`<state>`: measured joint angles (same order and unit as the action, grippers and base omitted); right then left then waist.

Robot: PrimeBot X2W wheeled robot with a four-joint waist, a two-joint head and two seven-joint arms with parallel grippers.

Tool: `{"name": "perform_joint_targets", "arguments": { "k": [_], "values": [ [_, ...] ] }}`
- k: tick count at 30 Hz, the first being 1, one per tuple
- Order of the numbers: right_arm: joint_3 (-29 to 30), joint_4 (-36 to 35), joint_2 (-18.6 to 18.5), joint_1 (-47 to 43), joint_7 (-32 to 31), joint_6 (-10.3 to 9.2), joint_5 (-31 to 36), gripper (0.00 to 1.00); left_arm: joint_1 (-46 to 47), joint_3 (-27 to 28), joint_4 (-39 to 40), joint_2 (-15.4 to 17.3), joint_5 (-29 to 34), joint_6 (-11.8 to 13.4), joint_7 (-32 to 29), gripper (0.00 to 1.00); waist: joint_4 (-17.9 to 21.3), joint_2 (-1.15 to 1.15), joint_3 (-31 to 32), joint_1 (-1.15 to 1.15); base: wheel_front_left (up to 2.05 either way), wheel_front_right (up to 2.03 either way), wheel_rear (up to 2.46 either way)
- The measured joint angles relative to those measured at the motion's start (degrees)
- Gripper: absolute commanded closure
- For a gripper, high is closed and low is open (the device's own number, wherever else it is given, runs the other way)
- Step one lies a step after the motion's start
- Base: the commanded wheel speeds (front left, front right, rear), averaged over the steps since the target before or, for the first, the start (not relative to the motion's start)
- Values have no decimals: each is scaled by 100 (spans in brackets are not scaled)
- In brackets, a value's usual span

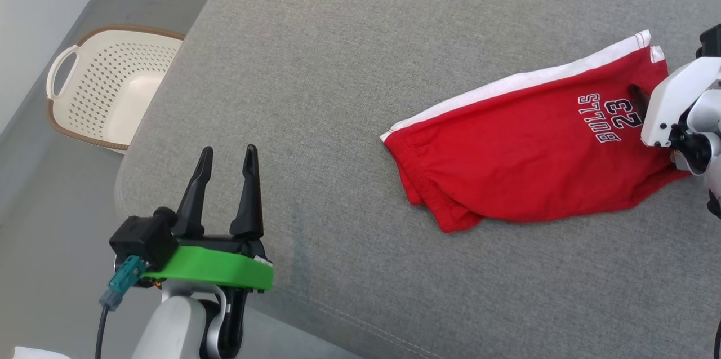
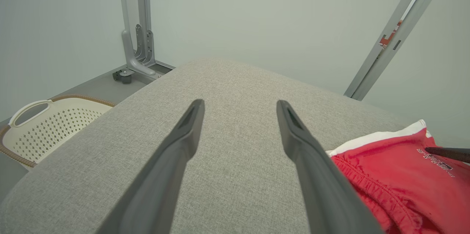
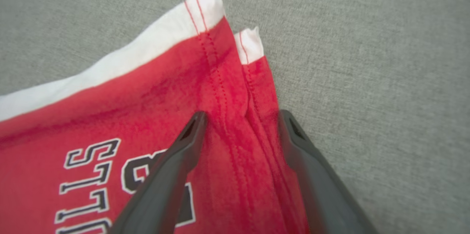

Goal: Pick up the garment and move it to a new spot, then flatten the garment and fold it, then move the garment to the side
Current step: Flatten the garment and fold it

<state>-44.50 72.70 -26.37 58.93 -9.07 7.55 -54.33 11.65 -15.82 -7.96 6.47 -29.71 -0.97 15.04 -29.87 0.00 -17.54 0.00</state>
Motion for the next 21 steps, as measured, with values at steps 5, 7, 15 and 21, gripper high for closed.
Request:
{"name": "perform_joint_targets", "arguments": {
  "k": [5, 7, 15, 21],
  "values": [
    [92, -15, -53, 24, -683, 9, 60, 0, -33, 121, -115, -105, 140, -133, 0, 0, 34, 0, 7, 0, 0, 0, 0],
    [152, -36, -71, 14, -1012, 9, 62, 0, -47, 156, -156, -154, 185, -164, 0, 0, 52, 0, 21, 0, 0, 0, 0],
    [266, 15, 96, -107, -955, 3, 134, 100, -50, 303, -277, -223, 309, -268, 0, 0, 143, 0, 132, 0, 0, 0, 0],
    [425, 100, 321, -181, -78, -1, 110, 100, -53, 411, -300, -250, 428, -333, 1, 0, 265, 0, 249, 0, 0, 0, 0]
  ]
}}
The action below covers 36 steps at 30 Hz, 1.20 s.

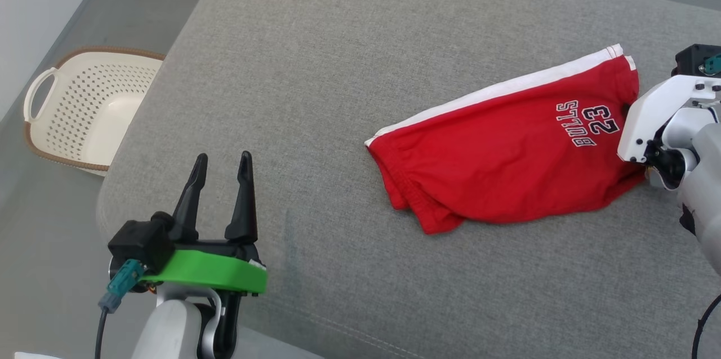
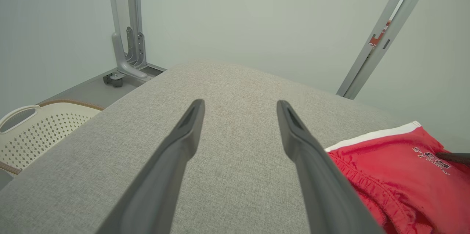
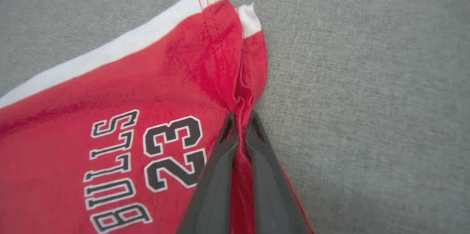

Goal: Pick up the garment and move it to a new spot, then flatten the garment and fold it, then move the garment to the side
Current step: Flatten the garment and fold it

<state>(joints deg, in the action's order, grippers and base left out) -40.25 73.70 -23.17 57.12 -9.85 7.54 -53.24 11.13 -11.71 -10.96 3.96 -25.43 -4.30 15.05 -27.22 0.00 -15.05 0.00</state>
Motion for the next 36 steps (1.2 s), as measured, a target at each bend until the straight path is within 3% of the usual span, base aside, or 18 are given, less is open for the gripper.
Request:
{"name": "perform_joint_targets", "arguments": {
  "k": [6, 18, 26, 36],
  "values": [
    [60, -26, 130, -76, 268, 0, -87, 100, -132, 211, 126, -2, 178, -5, -1, 0, 249, 0, 185, 0, 0, 0, 0],
    [250, -130, -97, -581, 654, 0, -492, 100, -417, 301, 70, 5, 569, -70, 0, 0, 1062, 0, 643, 0, 0, 0, 0],
    [104, -209, -43, -515, 1016, -1, -386, 100, -561, 337, 24, 38, 609, -121, 0, 0, 1483, 0, 919, 0, 0, 0, 0],
    [-577, -832, 723, -236, 1069, -5, 7, 100, -721, 243, -96, -51, 539, -149, -1, 0, 1335, 0, 1226, 0, 0, 0, 0]
  ]
}}
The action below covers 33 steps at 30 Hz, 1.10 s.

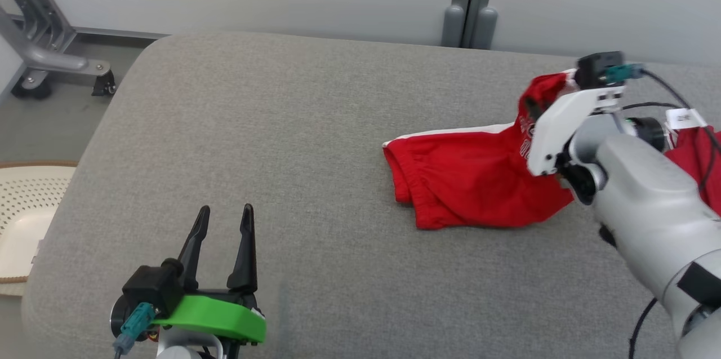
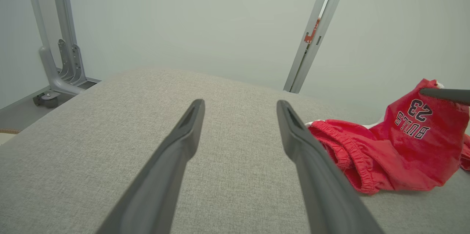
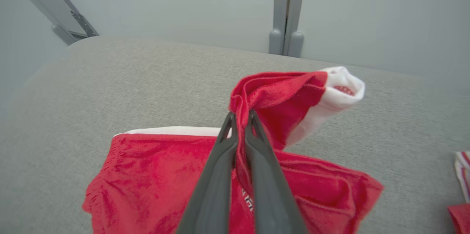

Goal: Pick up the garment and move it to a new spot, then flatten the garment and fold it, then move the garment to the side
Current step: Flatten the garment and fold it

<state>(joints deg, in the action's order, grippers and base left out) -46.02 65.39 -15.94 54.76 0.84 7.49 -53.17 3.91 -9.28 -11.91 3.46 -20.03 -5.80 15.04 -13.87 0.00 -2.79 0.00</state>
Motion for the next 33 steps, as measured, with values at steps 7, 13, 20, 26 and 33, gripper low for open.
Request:
{"name": "perform_joint_targets", "arguments": {
  "k": [7, 13, 20, 26, 33],
  "values": [
    [-419, -38, 569, -165, -454, 3, 29, 100, -38, -59, -78, -30, -43, 0, 1, 0, -338, 0, 95, 0, 0, 0, 0],
    [-526, 223, 843, -179, -425, 3, 23, 100, -35, -71, -109, -42, -56, 0, 0, 0, -609, 0, 94, 0, 0, 0, 0],
    [-477, 132, 1058, -226, -60, 3, -234, 0, -31, -33, -147, -49, -64, 13, 0, 0, -597, 0, 41, 0, 0, 0, 0],
    [-412, -555, 1010, -331, 172, 3, -679, 0, -31, 3, -160, -53, -64, 26, 1, 0, -352, 0, 75, 0, 0, 0, 0],
    [-267, -1524, 141, -539, 1013, 3, -1025, 0, -43, 29, -141, -56, -62, 25, 1, 0, -33, 0, 183, 0, 0, 0, 0]
  ]
}}
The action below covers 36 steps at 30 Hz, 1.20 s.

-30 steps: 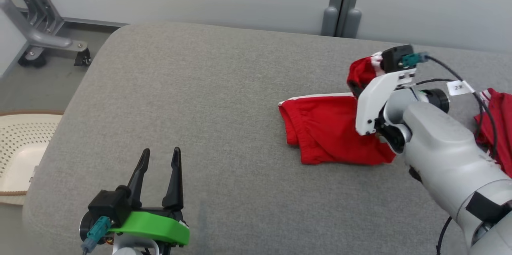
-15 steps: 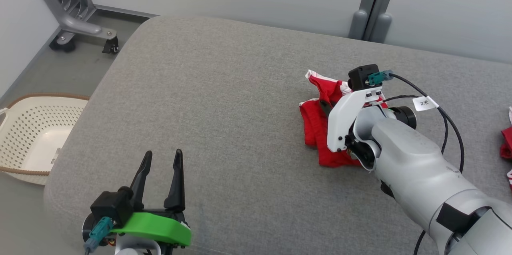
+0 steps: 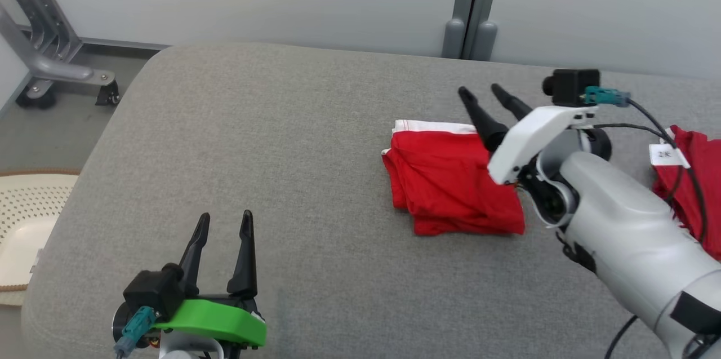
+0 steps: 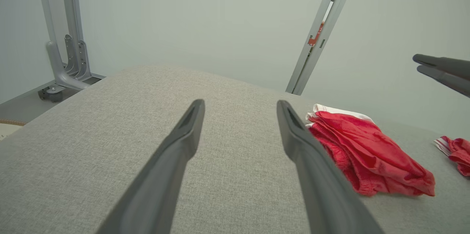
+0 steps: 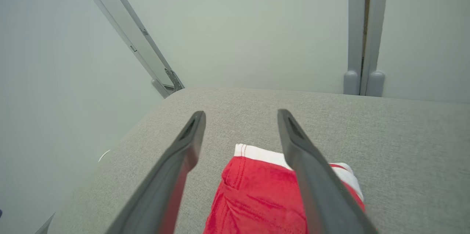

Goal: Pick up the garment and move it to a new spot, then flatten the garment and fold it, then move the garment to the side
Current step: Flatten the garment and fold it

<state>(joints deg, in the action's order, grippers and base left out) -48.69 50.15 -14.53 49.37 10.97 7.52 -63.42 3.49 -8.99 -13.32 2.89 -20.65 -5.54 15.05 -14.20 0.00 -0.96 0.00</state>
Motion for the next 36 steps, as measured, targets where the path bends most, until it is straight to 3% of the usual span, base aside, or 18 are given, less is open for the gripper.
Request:
{"name": "perform_joint_targets", "arguments": {
  "k": [6, 10, 11, 12, 13, 14, 18, 22, 30, 36],
  "values": [
    [382, -120, -726, -380, 383, -1, 257, 0, -107, 13, 70, -2, 0, 8, 0, 0, 232, 0, 104, 0, 0, 0, 0],
    [1028, -154, -808, -648, 402, -1, 622, 0, -107, 3, 109, -2, -1, 8, 0, 0, 329, 0, 110, 0, 0, 0, 0],
    [1180, -152, -767, -746, 402, -1, 675, 7, -107, -1, 109, -2, -1, 7, -1, 0, 342, 0, 103, 0, 0, 0, 0],
    [1284, -138, -697, -860, 402, -1, 709, 44, -106, -9, 107, -2, -1, 7, 0, 0, 348, 0, 93, 0, 0, 0, 0],
    [1334, -101, -597, -956, 402, -1, 715, 67, -104, -27, 99, -1, -1, 7, 0, 0, 345, 0, 85, 0, 0, 0, 0],
    [1390, -65, -499, -1021, 402, -1, 686, 100, -101, -49, 94, -2, -1, 5, 0, 0, 335, 0, 80, 0, 0, 0, 0],
    [1778, 336, -59, -1082, 43, -1, -101, 100, -77, -137, 52, -4, -25, 0, 0, 0, 240, 0, 51, 0, 0, 0, 0],
    [2238, 942, 315, -1044, -973, -4, -1053, 100, -17, -198, 13, -4, -74, 0, 0, 0, 76, 0, 2, 0, 0, 0, 0],
    [2680, 1984, 684, -781, -2415, -4, -1872, 100, 64, -214, -2, -3, -146, 31, 0, 0, -380, 0, -139, 0, 0, 0, 0],
    [2610, 1655, 918, -808, -2816, -4, -1970, 100, 64, -199, -10, -3, -177, 37, 0, 0, -682, 0, -205, 0, 0, 0, 0]
  ]
}}
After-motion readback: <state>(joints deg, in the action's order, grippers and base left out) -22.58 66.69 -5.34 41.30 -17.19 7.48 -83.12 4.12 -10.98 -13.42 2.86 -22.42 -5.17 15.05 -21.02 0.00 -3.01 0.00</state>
